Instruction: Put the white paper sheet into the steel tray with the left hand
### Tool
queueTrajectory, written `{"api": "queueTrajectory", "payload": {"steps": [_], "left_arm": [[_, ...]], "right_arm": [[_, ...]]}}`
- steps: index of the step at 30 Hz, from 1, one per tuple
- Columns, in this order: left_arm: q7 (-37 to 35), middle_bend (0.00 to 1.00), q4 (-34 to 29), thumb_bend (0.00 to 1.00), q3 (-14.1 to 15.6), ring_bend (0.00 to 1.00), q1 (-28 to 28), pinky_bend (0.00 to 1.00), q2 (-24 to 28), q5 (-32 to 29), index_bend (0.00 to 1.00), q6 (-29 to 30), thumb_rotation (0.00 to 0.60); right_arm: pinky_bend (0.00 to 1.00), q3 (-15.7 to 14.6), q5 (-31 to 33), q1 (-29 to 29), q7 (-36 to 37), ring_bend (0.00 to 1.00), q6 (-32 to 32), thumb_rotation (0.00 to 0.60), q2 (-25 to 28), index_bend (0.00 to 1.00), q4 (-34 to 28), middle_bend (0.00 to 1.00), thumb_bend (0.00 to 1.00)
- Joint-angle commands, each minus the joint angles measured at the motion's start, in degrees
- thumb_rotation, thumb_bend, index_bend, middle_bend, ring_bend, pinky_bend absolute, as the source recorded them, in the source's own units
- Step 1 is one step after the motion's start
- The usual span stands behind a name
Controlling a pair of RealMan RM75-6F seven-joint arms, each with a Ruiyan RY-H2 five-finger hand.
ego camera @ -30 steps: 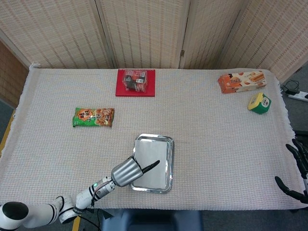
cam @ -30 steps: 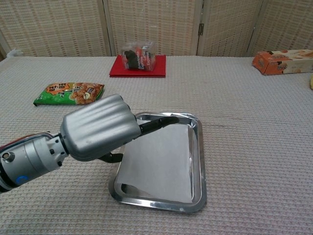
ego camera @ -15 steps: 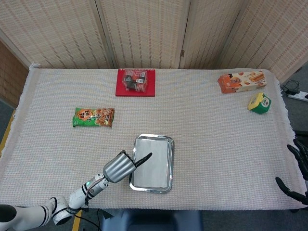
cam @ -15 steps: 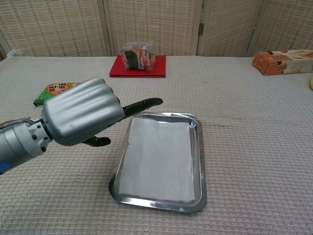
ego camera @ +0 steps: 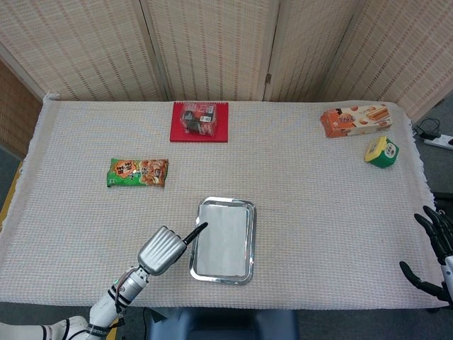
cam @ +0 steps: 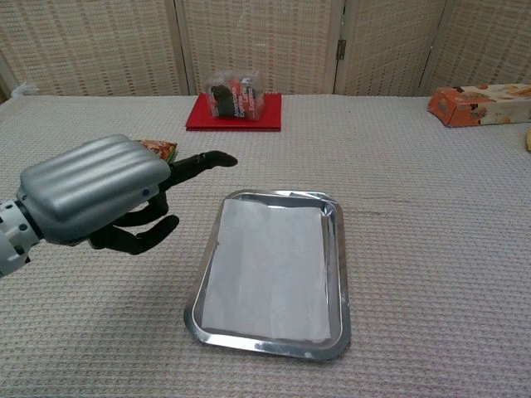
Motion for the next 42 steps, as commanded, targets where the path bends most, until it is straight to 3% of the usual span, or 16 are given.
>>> {"api": "queueTrajectory", "payload": {"steps": [1, 8, 12, 22, 42], "left_arm": [[1.6, 1.0, -8.7, 0.98, -1.4, 1.0, -1.4, 1.0, 6.9, -11.2, 0.16, -10.3, 0.6], [14.3, 1.0, -6.5, 1.0, -1.7, 1.0, -6.3, 1.0, 7.3, -22.3, 0.21, -17.6, 0.6], [17.3, 1.0, -5.1, 1.0, -2.3, 1.0, -8.3, 1.0, 5.4, -25.3, 0.23, -18.2, 0.6], [15.7, 1.0, -1.0, 1.0, -4.8, 1.0, -11.6, 1.0, 2.7, -26.2, 0.2, -18.7, 0.6], [12.2, 1.0, 8.1, 1.0, -4.6, 1.0, -16.6, 1.0, -3.1, -26.8, 0.17, -23.3, 0.6]], "right_arm": [[0.0, 0.0, 0.1, 0.1, -0.1, 0.0, -0.1, 0.6, -0.1, 0.0, -0.1, 0.0, 0.36], [0.0, 0.2, 1.0, 0.5, -0.3, 0.0, -1.0, 0.6, -0.3, 0.0, 0.1, 0.0, 0.37], [0.0, 0.2, 1.1, 0.7, -0.6, 0.0, -1.5, 0.6, -0.4, 0.0, 0.0, 0.0, 0.36], [0.0, 0.4, 2.0, 1.1, -0.7, 0.0, -2.3, 0.6, -0.5, 0.0, 0.0, 0.0, 0.37], [0.0, 0.0, 2.3, 1.6, 0.9, 0.0, -3.6, 0.6, -0.1, 0.0, 0.2, 0.0, 0.36]]}}
